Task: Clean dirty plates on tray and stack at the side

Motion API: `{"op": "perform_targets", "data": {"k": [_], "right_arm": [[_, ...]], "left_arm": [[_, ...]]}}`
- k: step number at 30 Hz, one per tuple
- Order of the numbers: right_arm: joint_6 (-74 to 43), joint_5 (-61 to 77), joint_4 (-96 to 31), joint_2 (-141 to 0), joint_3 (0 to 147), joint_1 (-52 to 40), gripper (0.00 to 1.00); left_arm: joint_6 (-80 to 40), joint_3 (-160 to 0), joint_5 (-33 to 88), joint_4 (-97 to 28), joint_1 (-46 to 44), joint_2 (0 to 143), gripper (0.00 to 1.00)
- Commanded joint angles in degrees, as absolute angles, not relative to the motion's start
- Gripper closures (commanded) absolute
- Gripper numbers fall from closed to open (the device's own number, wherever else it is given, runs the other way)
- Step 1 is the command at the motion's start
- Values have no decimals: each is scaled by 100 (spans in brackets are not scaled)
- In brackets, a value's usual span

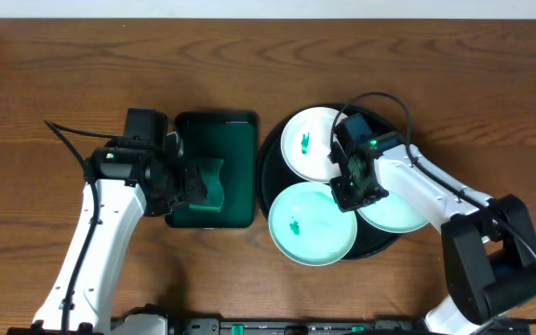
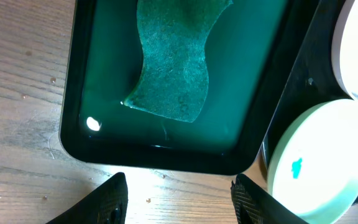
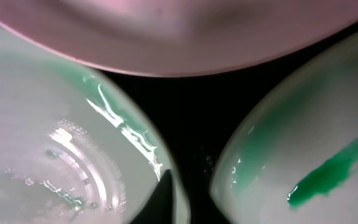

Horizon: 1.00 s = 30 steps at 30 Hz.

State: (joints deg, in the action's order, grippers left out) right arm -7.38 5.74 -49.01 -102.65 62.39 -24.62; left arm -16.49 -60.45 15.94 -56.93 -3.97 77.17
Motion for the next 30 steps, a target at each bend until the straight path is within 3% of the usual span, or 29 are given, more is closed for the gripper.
{"op": "perform_targets", "data": {"k": [1,11,15,21,25,30], "right_arm": [[-768,502,-4890,-10344,6202,-2517,99],[-978,158,-4762,-10339,6215,-2357,99],[-878,316,-4947,-10320,6453,-2355,82],[-849,301,-5387,-10210,7019,-2351,80],[-851,285,-5349,-10210,7297,-2270,53],[-847,303,-5321,-10213,7303,-2233,49]], "left_arm": [[-1621,-6010,1538,-5706,-416,7736,45],[-1621,-6010,1538,-5706,-416,7736,45],[-1621,-6010,1535,-5688,-416,7736,45],[-1621,-6010,1538,-5653,-416,7736,45],[-1621,-6010,1538,-5642,-416,7736,45],[-1621,-6010,1538,-5642,-416,7736,45]]}}
